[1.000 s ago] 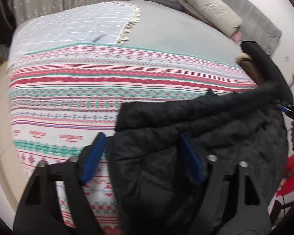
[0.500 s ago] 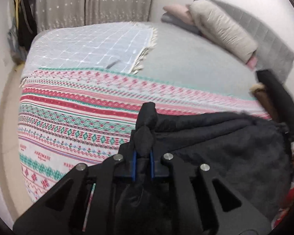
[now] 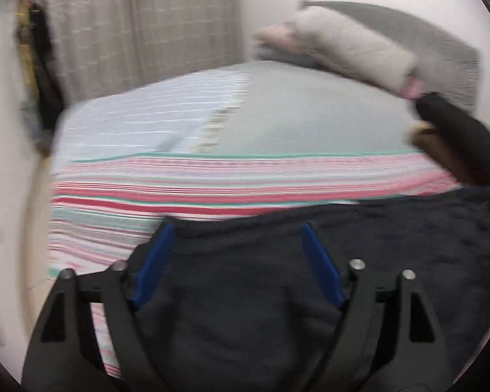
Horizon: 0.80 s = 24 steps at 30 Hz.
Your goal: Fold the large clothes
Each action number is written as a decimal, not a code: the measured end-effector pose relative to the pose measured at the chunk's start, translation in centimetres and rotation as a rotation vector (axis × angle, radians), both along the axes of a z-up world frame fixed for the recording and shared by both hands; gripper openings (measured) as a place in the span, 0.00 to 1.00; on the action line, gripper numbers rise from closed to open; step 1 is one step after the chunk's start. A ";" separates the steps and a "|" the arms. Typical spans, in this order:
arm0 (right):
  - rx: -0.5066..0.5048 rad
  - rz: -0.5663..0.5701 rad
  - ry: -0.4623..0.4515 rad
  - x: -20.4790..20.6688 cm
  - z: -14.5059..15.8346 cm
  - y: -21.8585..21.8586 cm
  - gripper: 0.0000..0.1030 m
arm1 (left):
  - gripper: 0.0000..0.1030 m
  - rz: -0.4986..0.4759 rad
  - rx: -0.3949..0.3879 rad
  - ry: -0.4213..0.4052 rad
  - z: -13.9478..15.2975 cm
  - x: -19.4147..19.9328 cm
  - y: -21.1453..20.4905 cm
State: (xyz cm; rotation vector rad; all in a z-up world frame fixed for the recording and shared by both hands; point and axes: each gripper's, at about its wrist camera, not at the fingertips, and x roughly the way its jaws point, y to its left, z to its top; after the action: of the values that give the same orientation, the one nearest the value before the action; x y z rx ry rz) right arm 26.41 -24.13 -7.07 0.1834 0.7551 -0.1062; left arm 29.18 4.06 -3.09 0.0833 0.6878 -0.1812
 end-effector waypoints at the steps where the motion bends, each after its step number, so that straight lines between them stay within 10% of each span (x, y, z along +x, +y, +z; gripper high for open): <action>1: -0.009 0.049 0.003 0.3 -0.5 2.2 0.63 | 0.79 -0.011 -0.011 0.010 -0.7 -0.1 -1.0; 5: -0.097 0.125 0.107 1.6 -4.8 6.0 0.63 | 0.79 0.091 0.096 0.083 -5.0 2.0 0.0; 10: 0.021 -0.086 0.136 0.4 -8.3 -4.4 0.61 | 0.79 0.220 0.100 0.133 -7.6 3.8 7.4; 14: -0.084 -0.251 0.216 -1.2 -9.2 -10.2 0.64 | 0.81 0.266 0.066 0.191 -8.0 4.5 10.4; 19: -0.063 -0.281 0.155 -4.7 -6.1 -11.3 0.66 | 0.81 0.224 0.070 0.203 -5.1 1.8 9.4; 24: -0.125 -0.186 0.123 -7.7 -2.4 -6.5 0.76 | 0.92 0.180 -0.087 0.259 -2.1 -3.5 9.8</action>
State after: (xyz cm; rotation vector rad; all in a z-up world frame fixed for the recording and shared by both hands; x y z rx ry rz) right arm 18.68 -30.62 -9.50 0.1282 0.8504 -0.3428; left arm 25.65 13.84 -5.24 -0.0874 0.9400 -0.0486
